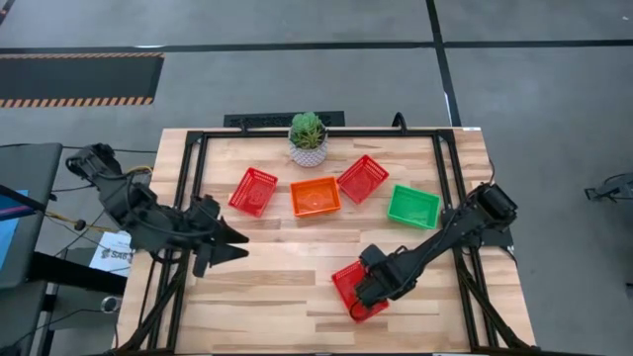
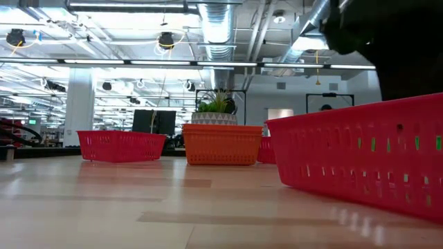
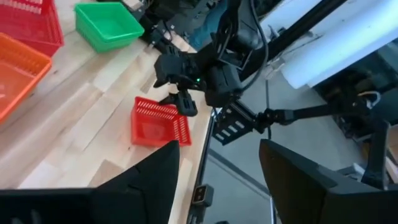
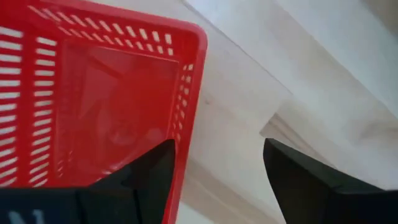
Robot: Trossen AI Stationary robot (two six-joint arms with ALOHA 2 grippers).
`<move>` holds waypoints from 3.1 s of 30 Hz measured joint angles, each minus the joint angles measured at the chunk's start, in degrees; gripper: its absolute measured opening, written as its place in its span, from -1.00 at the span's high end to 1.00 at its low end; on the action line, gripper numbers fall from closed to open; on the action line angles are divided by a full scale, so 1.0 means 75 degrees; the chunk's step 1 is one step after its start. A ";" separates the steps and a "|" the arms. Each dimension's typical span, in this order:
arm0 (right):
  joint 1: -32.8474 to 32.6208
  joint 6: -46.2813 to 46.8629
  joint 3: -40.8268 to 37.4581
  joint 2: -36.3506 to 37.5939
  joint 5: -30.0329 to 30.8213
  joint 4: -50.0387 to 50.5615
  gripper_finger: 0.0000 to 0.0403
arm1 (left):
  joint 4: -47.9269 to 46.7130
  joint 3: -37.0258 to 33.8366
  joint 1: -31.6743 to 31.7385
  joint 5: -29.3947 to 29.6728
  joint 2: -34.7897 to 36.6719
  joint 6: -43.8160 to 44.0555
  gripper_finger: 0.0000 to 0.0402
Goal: Stack baskets by color
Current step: Stack the bottom red bin into the top right red bin
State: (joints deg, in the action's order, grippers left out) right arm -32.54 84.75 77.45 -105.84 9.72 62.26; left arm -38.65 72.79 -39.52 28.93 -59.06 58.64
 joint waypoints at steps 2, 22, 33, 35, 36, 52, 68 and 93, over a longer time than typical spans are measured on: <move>0.0060 -0.0092 -0.0131 0.0000 -0.0083 -0.0368 -0.29 | -0.0146 0.0000 -0.0038 0.0000 0.0021 0.0017 -0.05; 0.0673 -0.0193 -0.0357 0.0015 -0.0927 -0.1393 0.92 | -0.1729 0.0000 -0.0091 -0.0566 0.0039 0.0105 -0.05; 0.1749 0.0485 0.0111 0.1680 0.1093 -0.1300 0.97 | -0.1989 -0.0006 -0.0091 -0.0154 0.0663 -0.0031 -0.05; 0.2022 0.0781 0.0111 0.2019 0.1858 -0.1302 0.98 | -0.1991 -0.0006 -0.0091 0.0100 0.0841 -0.0154 -0.05; 0.2162 0.0925 0.0111 0.2165 0.2249 -0.1308 0.98 | -0.1991 -0.0006 -0.0091 0.0257 0.0927 -0.0217 -0.05; 0.3889 0.5836 -0.1118 0.2458 0.4677 0.0344 0.98 | -0.1945 -0.0006 0.0194 0.3014 0.1593 -0.0268 -0.05; 0.5273 0.5094 -0.3166 0.3172 0.3462 -0.3115 0.97 | -0.2201 -0.0003 0.0693 0.2994 0.1852 -0.0296 -0.05; 0.5658 0.4271 -0.3168 0.3188 0.2528 -0.2355 0.67 | -0.2205 -0.0003 0.0693 0.3005 0.1846 -0.0275 -0.05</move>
State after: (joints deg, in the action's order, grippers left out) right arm 9.90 116.79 53.69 -81.93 28.68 44.60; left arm -55.19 72.77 -34.33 51.46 -45.21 56.57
